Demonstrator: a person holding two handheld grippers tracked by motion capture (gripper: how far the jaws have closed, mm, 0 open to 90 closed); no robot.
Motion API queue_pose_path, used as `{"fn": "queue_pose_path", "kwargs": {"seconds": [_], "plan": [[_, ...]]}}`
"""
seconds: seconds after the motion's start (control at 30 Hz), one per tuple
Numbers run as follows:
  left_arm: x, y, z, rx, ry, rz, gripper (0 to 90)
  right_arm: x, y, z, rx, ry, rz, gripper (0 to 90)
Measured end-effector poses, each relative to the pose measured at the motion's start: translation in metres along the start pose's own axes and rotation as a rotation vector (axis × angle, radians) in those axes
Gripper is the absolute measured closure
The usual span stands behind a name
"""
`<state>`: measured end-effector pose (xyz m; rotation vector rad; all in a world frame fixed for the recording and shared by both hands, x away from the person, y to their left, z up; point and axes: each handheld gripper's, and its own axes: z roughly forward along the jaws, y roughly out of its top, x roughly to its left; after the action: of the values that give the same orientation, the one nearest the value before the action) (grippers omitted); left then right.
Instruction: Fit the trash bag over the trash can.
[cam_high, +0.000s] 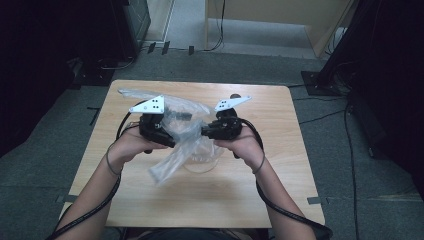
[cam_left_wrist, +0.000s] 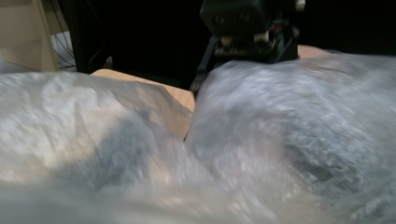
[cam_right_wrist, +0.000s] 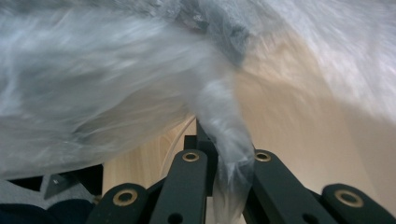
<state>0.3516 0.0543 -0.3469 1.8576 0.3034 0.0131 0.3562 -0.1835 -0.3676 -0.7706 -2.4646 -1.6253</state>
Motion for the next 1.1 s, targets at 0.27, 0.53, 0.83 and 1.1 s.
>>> {"fn": "queue_pose_path", "kwargs": {"seconds": [0.27,0.53,0.83,1.1], "plan": [[-0.002,0.002,-0.001,-0.013,0.082,-0.030,66.7,0.005,-0.001,0.009,0.025,0.008,-0.032,89.2],[0.004,0.005,-0.014,0.002,0.169,-0.070,88.5,0.004,0.002,0.002,-0.017,-0.012,-0.057,69.0],[0.014,0.004,-0.026,0.009,0.265,-0.094,88.4,0.003,0.008,-0.019,-0.084,-0.069,-0.057,73.1],[0.017,0.000,-0.020,0.045,0.354,-0.076,87.9,0.012,0.010,-0.013,-0.061,-0.023,-0.087,81.0]]}}
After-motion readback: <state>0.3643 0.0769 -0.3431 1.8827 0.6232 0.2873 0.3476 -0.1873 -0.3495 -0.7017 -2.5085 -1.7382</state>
